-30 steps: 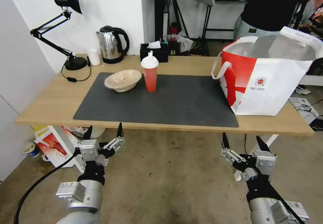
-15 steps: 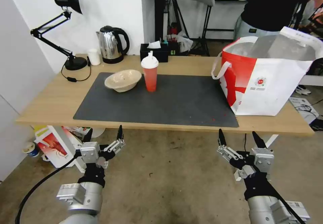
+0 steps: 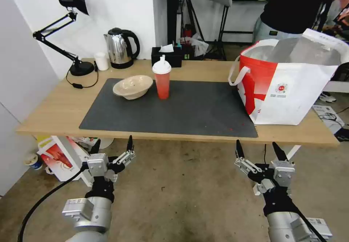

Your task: Pick up the trash from the table and place it into the takeout bag.

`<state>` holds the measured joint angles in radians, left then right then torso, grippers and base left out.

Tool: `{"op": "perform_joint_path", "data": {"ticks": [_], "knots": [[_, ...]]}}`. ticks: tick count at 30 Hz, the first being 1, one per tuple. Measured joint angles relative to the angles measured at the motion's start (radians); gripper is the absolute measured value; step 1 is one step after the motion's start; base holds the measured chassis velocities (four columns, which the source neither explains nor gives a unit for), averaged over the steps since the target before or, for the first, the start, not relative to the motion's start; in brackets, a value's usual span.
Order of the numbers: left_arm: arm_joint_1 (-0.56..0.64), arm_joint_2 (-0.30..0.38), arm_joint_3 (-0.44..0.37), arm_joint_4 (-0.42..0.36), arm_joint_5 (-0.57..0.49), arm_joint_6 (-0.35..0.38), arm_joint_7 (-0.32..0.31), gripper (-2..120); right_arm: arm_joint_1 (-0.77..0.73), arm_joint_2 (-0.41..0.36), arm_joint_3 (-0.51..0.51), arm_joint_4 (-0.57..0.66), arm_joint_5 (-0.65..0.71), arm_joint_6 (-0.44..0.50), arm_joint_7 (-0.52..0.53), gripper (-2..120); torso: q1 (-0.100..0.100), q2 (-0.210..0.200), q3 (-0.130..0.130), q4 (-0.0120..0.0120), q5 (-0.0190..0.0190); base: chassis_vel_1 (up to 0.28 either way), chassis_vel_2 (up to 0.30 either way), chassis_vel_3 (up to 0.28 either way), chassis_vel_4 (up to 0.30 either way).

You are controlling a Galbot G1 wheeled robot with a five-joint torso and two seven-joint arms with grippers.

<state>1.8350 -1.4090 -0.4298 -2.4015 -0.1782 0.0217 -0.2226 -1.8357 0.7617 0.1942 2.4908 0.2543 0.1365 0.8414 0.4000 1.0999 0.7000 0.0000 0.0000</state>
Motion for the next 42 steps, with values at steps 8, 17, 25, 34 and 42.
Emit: {"op": "perform_joint_path", "data": {"ticks": [8, 17, 25, 34, 42], "knots": [[-0.003, 0.001, 0.0, -0.001, -0.003, 0.0, -0.002, 100, 0.012, -0.011, -0.005, 0.009, 0.055, 0.001, -0.035, 100, 0.0, 0.0, 0.0, -0.0004, -0.0002, 0.0, 0.0, 0.0, 0.0], [-0.013, -0.005, 0.002, 0.004, -0.008, -0.002, -0.002, 100, 0.203, -0.093, -0.001, 0.009, 0.345, 0.023, -0.358, 100, 0.0, 0.0, 0.0, 0.0001, -0.0001, 0.0, 0.0, 0.0, 0.0], [-0.023, -0.004, 0.004, 0.005, -0.01, 0.015, 0.001, 100, 0.658, -0.173, -0.08, -0.041, 0.711, -0.109, -0.599, 100, 0.0, 0.0, 0.0, -0.0006, -0.0003, 0.0, 0.0, 0.0, 0.0], [-0.024, -0.015, 0.005, 0.003, -0.011, 0.018, 0.004, 100, 0.939, -0.148, -0.238, -0.162, 0.868, -0.185, -0.613, 100, 0.0, 0.0, 0.0, 0.0001, 0.0001, 0.0, 0.0, 0.0, 0.0], [-0.02, -0.018, 0.003, 0.001, -0.008, 0.019, 0.004, 100, 1.066, -0.121, -0.294, -0.221, 0.95, -0.252, -0.618, 100, 0.0, 0.0, 0.0, 0.0, 0.0, 0.0, 0.0, 0.0, 0.0]]}}
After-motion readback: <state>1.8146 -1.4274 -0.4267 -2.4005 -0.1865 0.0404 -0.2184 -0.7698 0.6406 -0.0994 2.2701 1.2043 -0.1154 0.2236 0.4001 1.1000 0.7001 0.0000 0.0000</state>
